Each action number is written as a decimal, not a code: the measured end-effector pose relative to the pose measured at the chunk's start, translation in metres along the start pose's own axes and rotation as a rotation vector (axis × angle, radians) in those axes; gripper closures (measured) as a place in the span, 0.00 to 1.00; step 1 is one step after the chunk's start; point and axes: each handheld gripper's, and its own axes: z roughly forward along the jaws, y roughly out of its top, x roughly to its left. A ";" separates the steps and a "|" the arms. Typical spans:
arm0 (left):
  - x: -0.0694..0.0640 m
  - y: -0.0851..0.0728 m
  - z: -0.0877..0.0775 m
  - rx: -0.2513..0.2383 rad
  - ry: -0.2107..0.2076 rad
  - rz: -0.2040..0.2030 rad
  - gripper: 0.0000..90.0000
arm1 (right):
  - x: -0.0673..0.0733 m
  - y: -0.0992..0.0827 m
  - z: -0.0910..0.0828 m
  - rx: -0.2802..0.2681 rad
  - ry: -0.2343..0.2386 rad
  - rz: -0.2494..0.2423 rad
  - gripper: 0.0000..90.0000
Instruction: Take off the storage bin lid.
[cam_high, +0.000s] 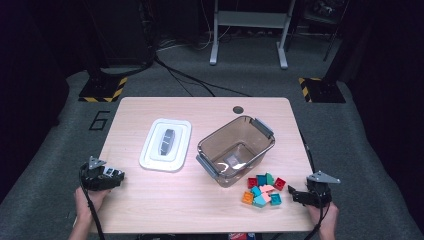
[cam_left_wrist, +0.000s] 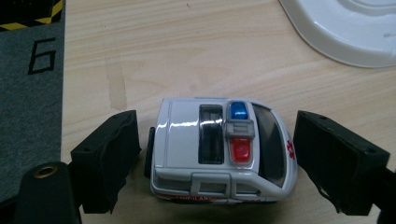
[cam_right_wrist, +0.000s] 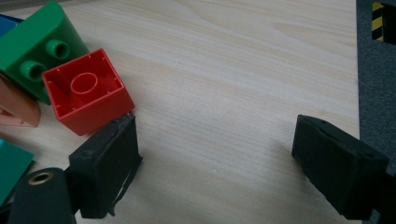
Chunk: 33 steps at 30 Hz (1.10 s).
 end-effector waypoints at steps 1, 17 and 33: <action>0.000 -0.001 0.000 -0.004 -0.003 -0.005 0.18 | 0.000 0.000 0.000 0.000 0.001 -0.001 0.16; -0.003 -0.004 -0.002 -0.040 -0.013 0.001 0.29 | 0.000 0.000 0.000 0.001 0.000 0.004 0.16; -0.007 -0.003 -0.004 -0.036 0.003 0.017 0.29 | 0.000 0.000 0.000 0.002 -0.001 0.002 0.16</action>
